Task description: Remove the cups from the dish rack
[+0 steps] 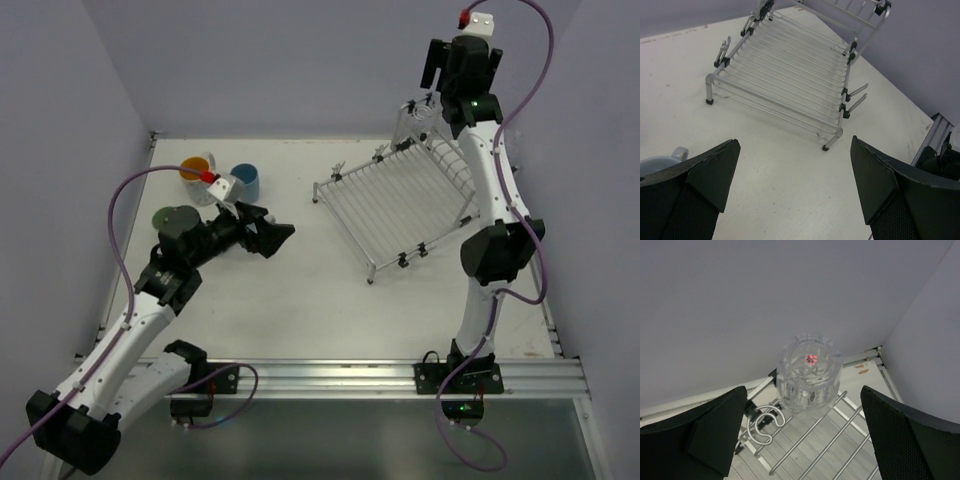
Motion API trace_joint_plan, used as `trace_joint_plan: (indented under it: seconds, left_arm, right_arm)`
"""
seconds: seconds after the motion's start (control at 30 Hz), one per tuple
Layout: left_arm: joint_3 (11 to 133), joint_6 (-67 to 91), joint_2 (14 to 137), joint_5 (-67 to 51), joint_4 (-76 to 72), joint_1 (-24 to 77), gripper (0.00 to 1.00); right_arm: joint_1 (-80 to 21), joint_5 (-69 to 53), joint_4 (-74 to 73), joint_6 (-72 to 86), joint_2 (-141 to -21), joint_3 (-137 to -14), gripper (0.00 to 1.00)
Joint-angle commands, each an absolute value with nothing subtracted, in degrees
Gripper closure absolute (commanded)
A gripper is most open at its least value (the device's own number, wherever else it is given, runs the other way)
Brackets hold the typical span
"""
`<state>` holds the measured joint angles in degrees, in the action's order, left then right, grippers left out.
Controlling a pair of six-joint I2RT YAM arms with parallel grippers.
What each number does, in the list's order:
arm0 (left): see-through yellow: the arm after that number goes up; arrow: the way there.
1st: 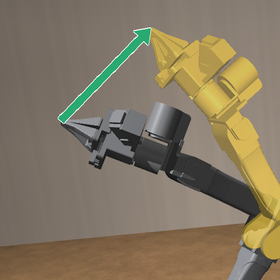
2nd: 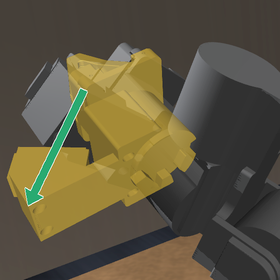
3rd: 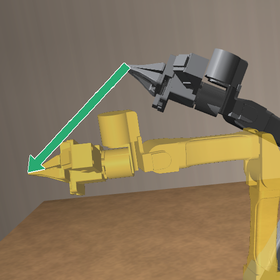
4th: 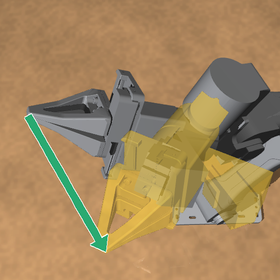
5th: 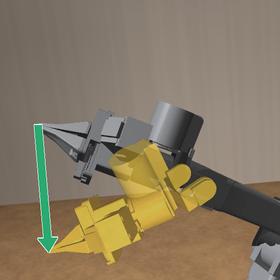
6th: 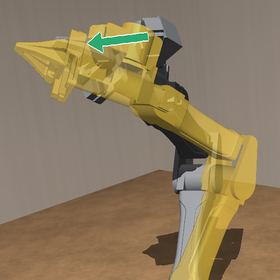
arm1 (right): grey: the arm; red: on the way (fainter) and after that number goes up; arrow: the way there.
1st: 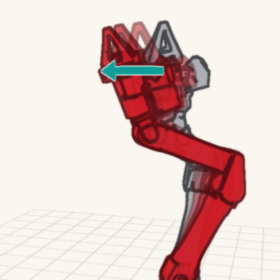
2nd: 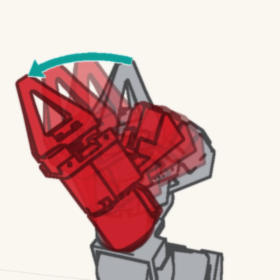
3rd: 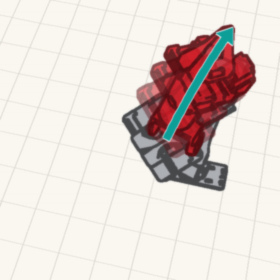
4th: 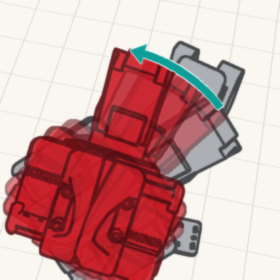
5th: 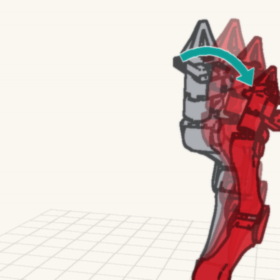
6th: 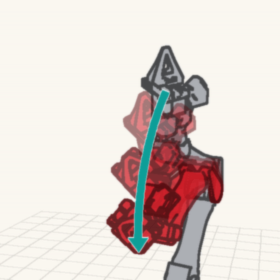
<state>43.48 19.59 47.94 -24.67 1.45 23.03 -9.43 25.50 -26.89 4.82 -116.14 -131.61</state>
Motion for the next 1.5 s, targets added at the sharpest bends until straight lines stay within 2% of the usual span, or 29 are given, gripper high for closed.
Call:
trace_joint_plan:
  seconds: [0.0,0.37,1.23,1.37,1.47]
  left_arm:
    - [43.7,17.8,48.9,-24.1,-1.7,23.4,0.0]
    - [43.9,17.6,51.9,-24.3,-2.0,23.3,0.0]
    - [43.8,17.0,53.3,-23.8,-2.3,22.9,0.0]
    - [43.8,17.0,53.3,-23.9,-2.3,22.8,0.0]
    - [43.8,17.1,53.4,-23.9,-2.3,22.7,0.0]
  right_arm:
    - [-7.9,23.4,-27.6,4.3,-117.3,-137.6,0.01]
    - [-4.7,18.4,-25.9,5.0,-124.9,-143.0,0.01]
    - [-3.9,16.4,-18.8,3.2,-129.4,-143.4,0.01]
    - [-3.8,16.5,-18.1,3.3,-129.5,-142.6,0.11]
    - [-3.7,17.4,-17.7,3.3,-129.7,-142.0,0.12]
